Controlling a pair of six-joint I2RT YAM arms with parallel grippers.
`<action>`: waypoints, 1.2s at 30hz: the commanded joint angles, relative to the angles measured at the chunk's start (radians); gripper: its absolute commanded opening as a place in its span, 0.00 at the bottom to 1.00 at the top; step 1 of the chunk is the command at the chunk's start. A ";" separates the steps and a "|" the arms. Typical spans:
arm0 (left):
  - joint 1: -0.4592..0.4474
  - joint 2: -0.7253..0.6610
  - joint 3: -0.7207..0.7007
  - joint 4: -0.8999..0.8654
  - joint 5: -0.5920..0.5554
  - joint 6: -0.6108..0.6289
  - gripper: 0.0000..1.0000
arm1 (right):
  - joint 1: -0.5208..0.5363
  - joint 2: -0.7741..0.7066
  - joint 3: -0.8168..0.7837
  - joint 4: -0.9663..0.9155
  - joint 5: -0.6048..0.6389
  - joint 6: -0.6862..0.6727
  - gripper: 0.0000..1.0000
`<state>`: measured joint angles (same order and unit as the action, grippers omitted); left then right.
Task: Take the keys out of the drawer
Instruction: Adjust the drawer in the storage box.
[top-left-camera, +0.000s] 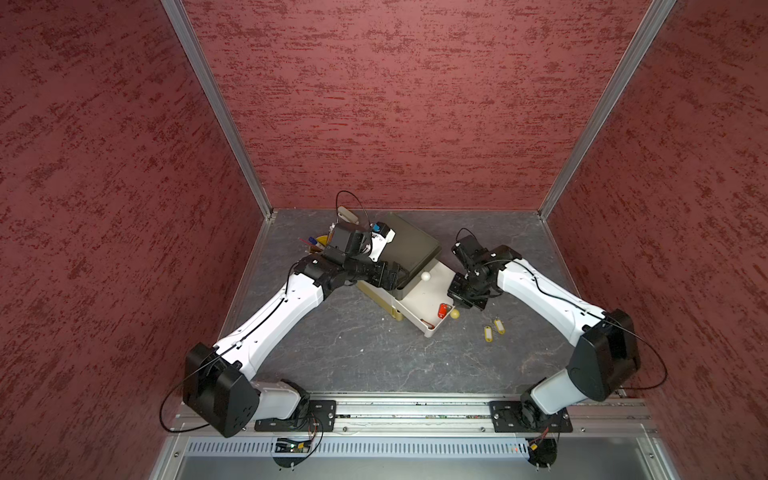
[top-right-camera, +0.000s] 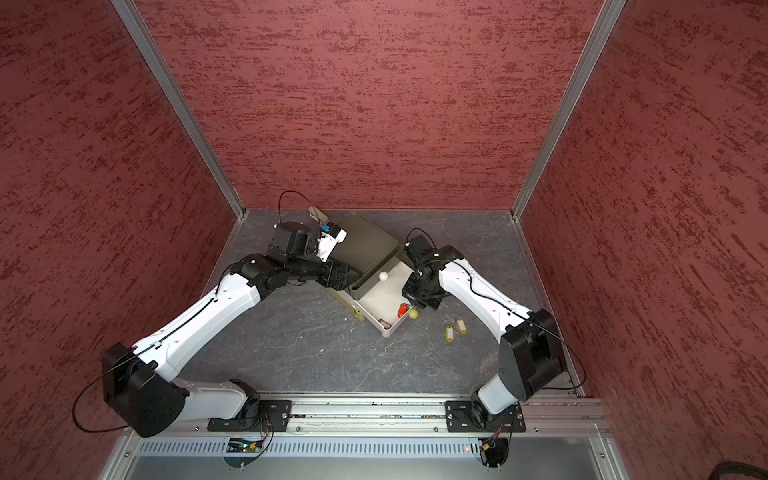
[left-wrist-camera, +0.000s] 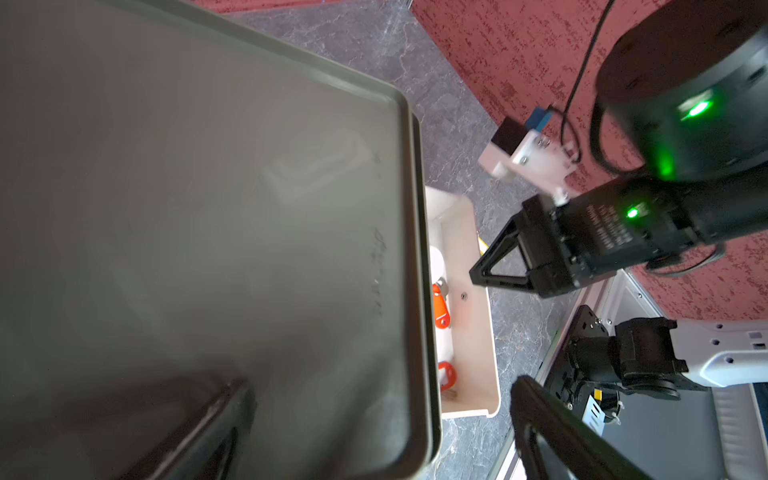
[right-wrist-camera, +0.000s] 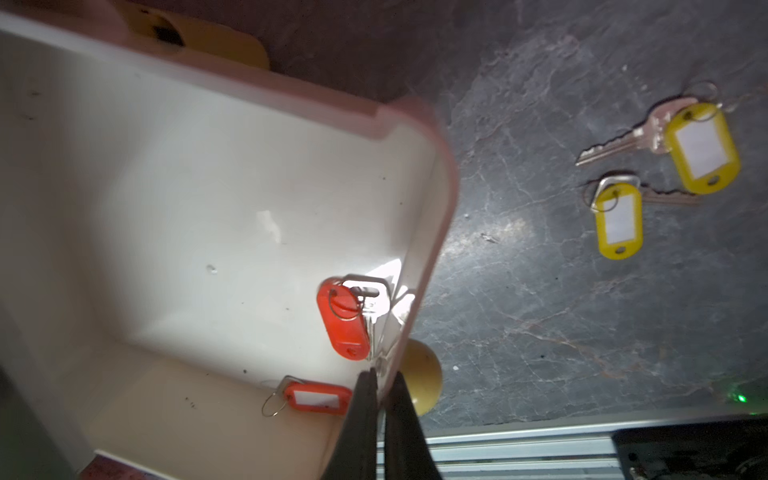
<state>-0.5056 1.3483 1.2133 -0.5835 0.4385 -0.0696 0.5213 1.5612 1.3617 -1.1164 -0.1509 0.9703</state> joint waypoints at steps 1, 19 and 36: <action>0.000 0.018 -0.028 -0.130 -0.012 -0.014 1.00 | 0.030 -0.013 0.168 -0.012 -0.035 -0.044 0.00; 0.006 0.020 -0.037 -0.119 -0.018 -0.019 1.00 | 0.032 -0.124 -0.187 0.127 -0.079 -0.003 0.02; 0.032 0.065 -0.006 -0.106 -0.089 -0.029 1.00 | 0.030 -0.055 0.042 0.097 -0.054 -0.089 0.32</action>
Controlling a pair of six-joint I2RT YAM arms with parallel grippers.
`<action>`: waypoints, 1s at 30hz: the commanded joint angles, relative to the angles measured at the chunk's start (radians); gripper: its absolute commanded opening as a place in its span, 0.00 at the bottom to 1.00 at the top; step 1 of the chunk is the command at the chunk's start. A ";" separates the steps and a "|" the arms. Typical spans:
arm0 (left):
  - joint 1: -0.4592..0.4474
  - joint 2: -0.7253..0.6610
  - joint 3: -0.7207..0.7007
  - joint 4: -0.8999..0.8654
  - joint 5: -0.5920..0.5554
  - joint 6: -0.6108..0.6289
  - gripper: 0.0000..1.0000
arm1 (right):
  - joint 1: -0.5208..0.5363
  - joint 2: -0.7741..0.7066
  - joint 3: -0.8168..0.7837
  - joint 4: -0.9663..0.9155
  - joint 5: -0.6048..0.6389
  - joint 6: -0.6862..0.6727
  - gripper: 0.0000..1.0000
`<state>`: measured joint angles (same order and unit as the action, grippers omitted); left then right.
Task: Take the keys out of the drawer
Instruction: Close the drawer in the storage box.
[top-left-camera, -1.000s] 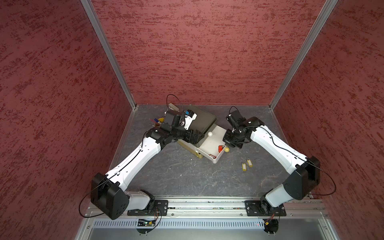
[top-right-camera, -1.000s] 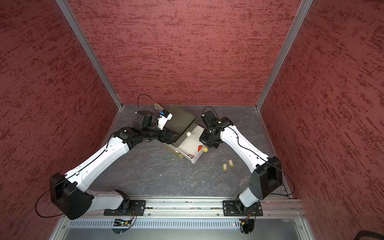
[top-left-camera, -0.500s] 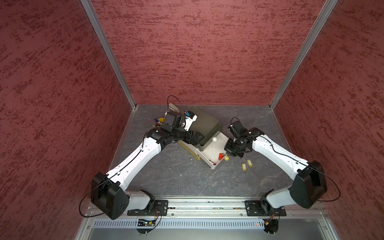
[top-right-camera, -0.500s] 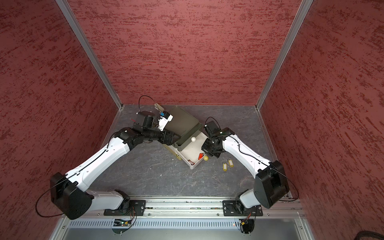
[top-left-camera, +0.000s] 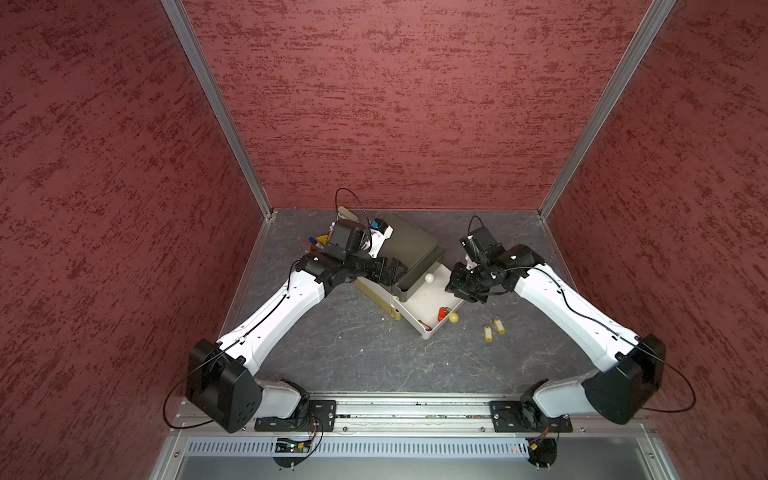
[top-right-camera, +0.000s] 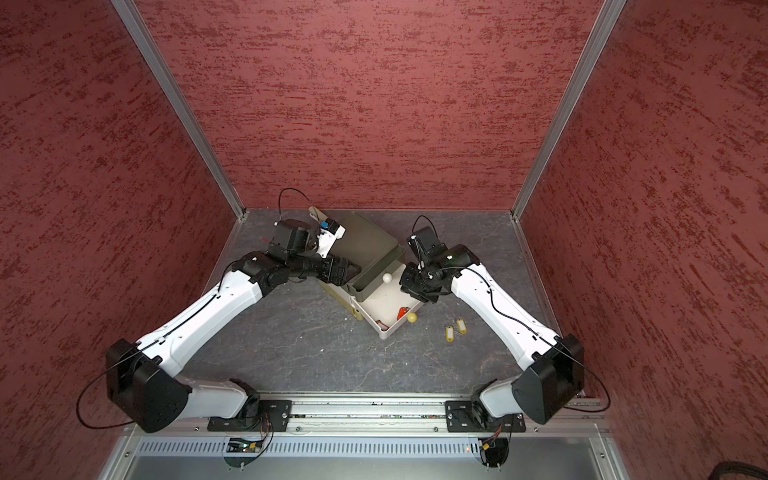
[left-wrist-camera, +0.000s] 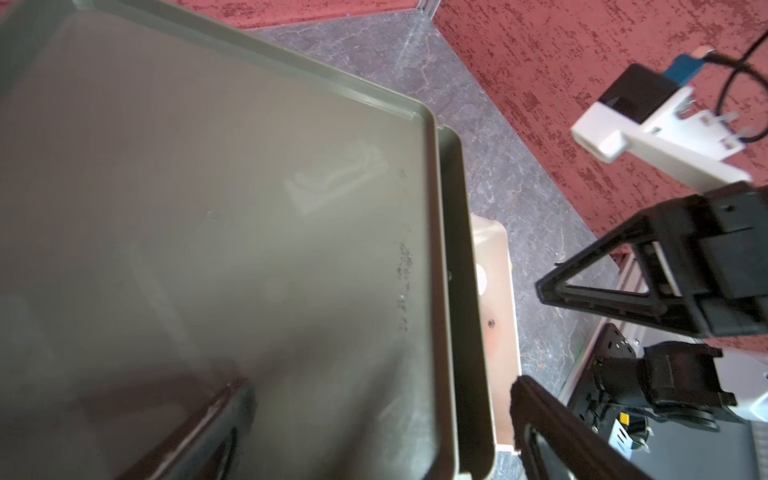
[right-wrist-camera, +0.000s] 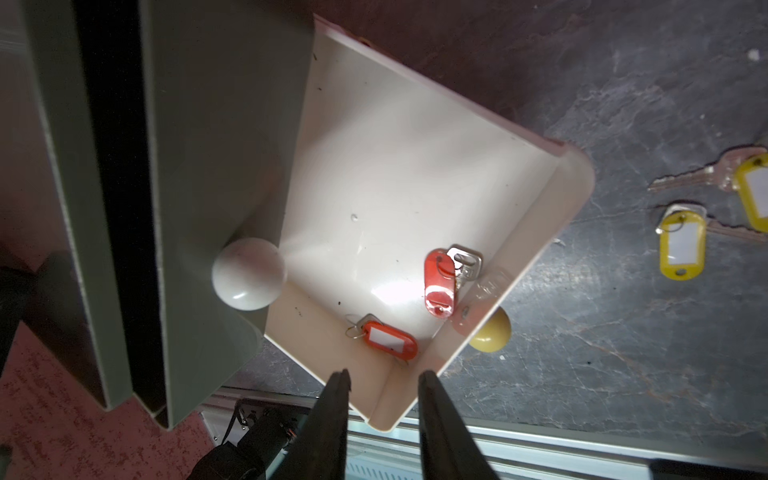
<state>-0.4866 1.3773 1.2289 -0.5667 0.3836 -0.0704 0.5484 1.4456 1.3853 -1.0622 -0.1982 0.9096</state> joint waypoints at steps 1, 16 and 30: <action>0.014 0.038 -0.023 -0.122 -0.035 -0.029 1.00 | -0.001 0.090 0.030 0.052 -0.004 -0.035 0.32; 0.026 0.026 -0.058 -0.117 -0.032 -0.025 1.00 | -0.019 0.312 0.204 0.278 0.018 -0.053 0.32; 0.028 0.003 -0.078 -0.091 -0.016 -0.035 1.00 | -0.012 0.305 0.253 -0.161 0.032 -0.257 0.57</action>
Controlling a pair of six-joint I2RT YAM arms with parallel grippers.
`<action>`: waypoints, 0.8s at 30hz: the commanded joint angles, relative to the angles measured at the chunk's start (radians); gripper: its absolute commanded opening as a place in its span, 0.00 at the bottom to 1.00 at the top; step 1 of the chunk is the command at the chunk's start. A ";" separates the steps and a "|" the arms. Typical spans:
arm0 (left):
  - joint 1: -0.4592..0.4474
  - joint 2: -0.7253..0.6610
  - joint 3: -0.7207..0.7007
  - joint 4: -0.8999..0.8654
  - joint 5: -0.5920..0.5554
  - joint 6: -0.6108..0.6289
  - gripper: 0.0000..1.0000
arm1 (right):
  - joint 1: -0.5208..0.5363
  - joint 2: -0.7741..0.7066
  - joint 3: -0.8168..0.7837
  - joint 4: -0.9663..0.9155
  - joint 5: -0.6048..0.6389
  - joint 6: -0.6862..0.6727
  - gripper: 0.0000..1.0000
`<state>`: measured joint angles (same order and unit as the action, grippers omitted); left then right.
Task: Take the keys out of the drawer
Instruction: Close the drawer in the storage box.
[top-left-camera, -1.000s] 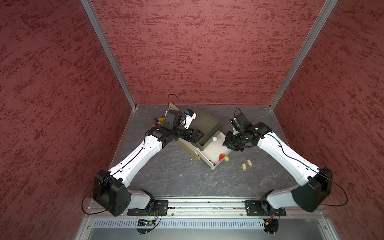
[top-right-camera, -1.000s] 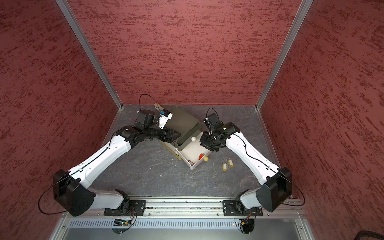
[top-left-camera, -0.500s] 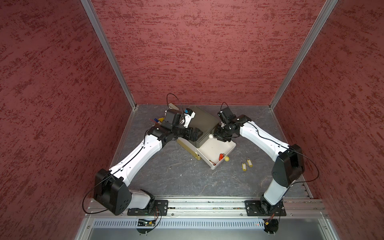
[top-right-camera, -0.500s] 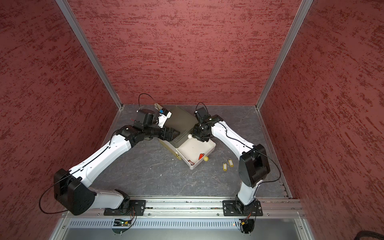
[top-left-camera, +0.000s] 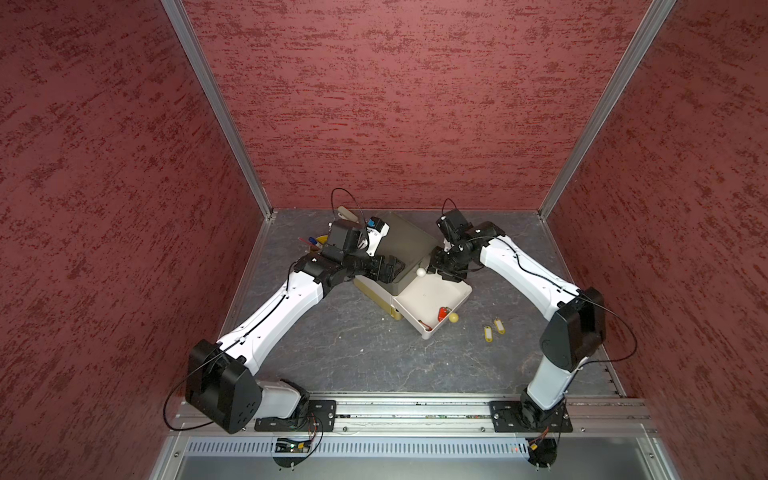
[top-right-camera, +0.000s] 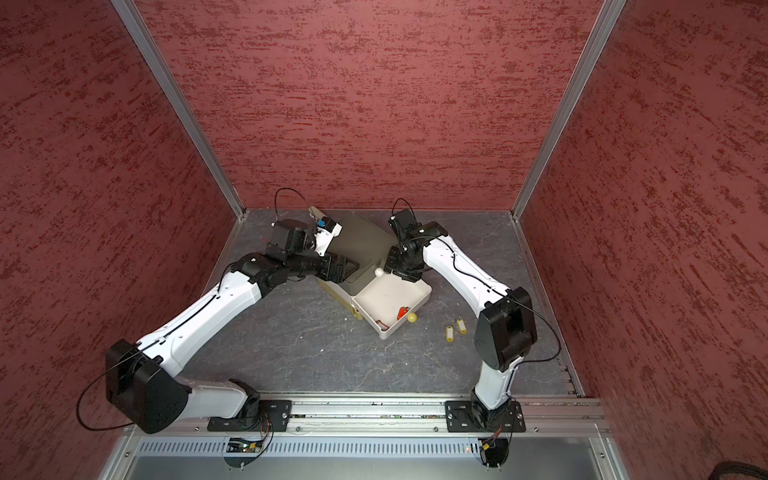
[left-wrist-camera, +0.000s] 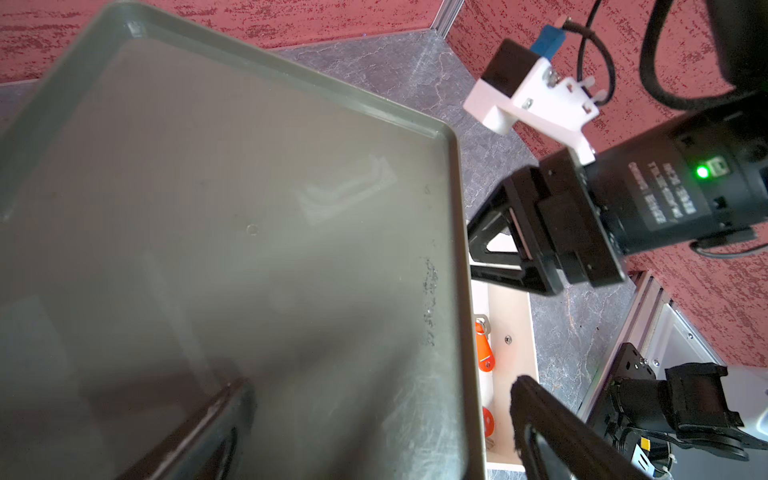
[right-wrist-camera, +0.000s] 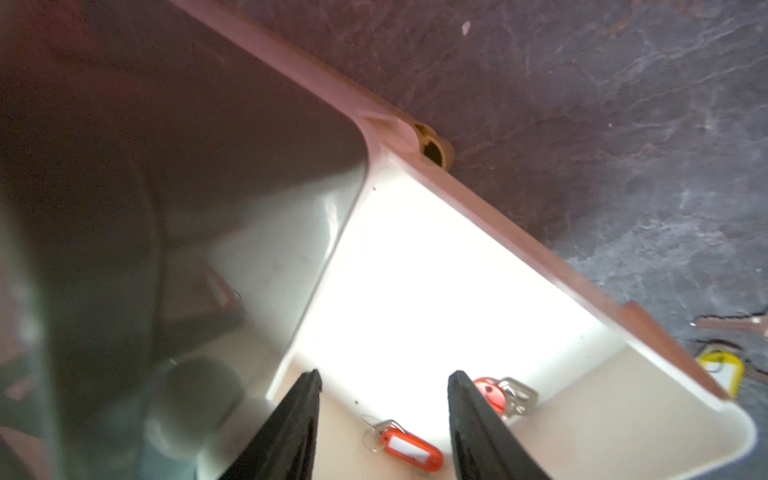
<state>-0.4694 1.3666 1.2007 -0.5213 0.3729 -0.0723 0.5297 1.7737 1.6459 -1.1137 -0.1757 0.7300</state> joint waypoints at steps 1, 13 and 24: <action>0.012 0.015 -0.052 -0.133 -0.002 -0.035 1.00 | 0.009 -0.027 -0.022 -0.103 -0.007 -0.085 0.57; 0.028 0.067 -0.038 -0.143 -0.006 -0.041 1.00 | 0.048 -0.023 -0.149 -0.074 -0.025 -0.188 0.57; 0.031 0.096 -0.023 -0.134 0.000 -0.042 1.00 | 0.108 0.045 -0.088 -0.197 0.037 -0.317 0.69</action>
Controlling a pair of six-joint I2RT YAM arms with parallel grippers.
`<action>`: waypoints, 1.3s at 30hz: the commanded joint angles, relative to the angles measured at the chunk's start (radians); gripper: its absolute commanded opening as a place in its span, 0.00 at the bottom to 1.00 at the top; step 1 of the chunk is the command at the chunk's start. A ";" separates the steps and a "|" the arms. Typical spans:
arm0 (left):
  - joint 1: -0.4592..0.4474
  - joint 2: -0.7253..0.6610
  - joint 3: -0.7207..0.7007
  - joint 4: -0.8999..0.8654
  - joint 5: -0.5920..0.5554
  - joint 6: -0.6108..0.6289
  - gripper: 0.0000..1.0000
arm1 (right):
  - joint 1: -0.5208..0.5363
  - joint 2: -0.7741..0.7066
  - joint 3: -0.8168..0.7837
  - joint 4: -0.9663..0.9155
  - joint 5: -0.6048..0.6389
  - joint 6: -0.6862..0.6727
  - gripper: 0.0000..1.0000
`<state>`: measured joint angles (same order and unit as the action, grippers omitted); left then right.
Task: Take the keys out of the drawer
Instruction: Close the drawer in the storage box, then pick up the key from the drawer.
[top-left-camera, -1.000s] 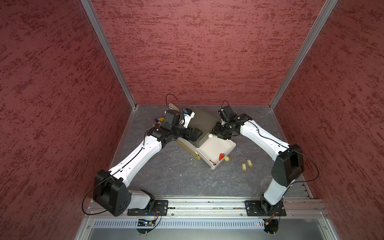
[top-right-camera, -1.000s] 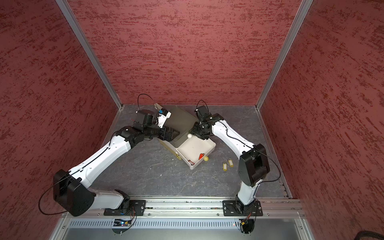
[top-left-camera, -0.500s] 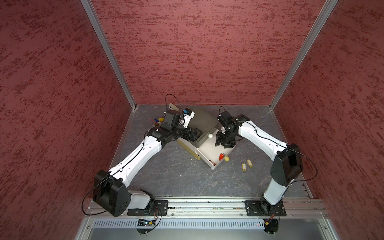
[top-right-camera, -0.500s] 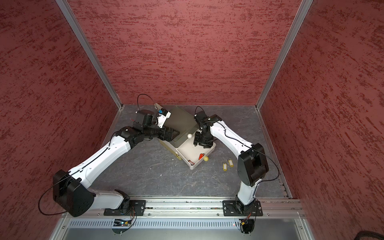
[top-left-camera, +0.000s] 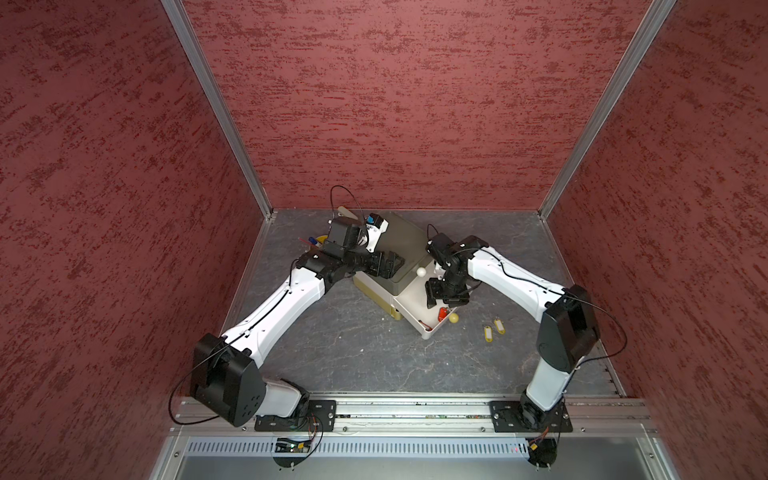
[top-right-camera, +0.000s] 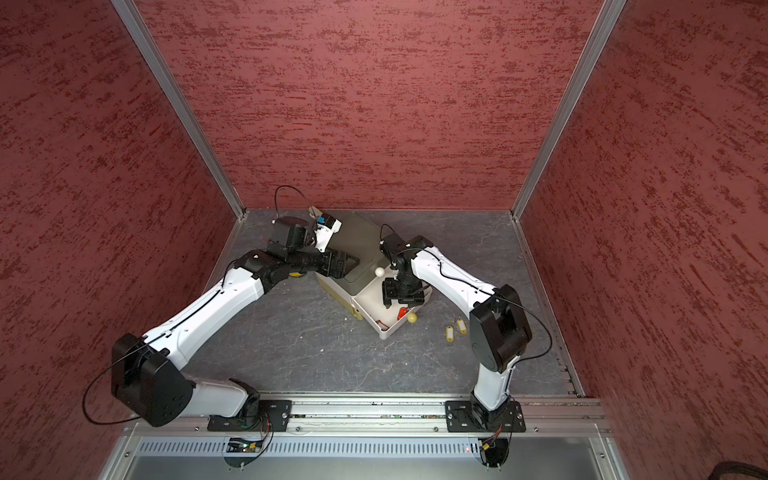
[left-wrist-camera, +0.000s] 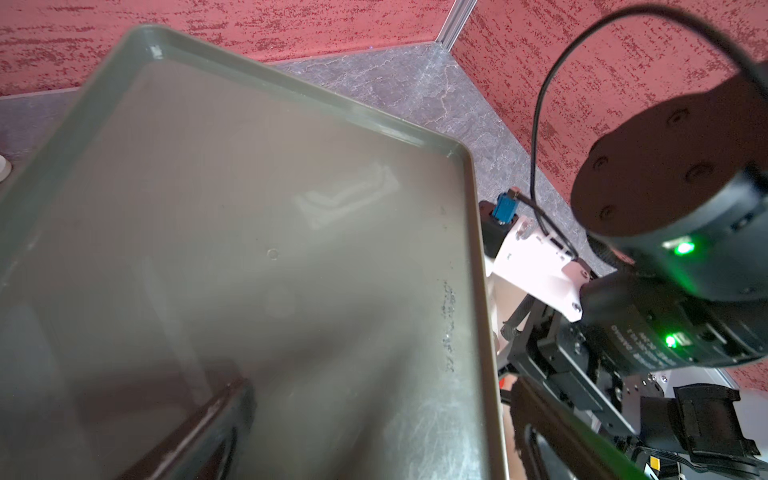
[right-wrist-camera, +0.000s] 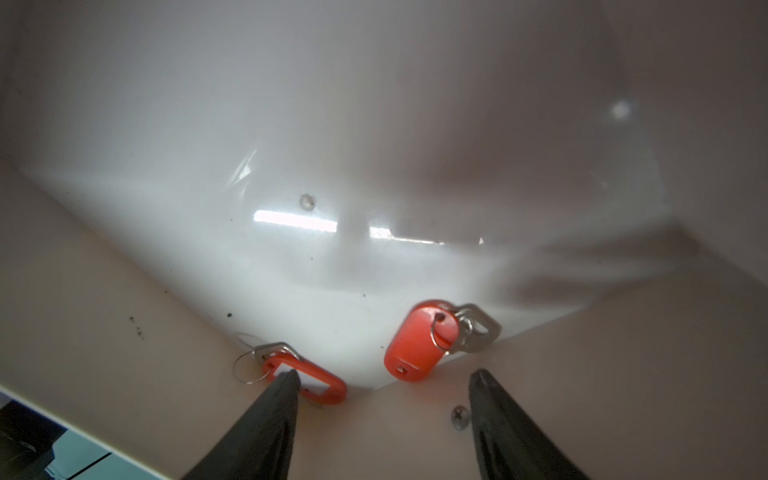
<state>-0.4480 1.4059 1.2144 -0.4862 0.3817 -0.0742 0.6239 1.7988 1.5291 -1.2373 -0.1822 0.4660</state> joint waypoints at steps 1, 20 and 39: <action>0.009 0.056 -0.035 -0.170 -0.009 -0.041 1.00 | 0.014 0.020 0.029 -0.078 0.049 -0.059 0.69; 0.009 0.079 -0.017 -0.159 0.005 -0.040 1.00 | 0.040 0.043 0.091 -0.149 0.115 -0.236 0.84; 0.009 0.100 -0.001 -0.164 0.006 -0.046 1.00 | 0.049 0.012 -0.062 -0.049 0.238 -0.299 0.83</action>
<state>-0.4469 1.4525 1.2533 -0.4774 0.3912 -0.0814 0.6609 1.8175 1.4639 -1.2285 -0.0231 0.1753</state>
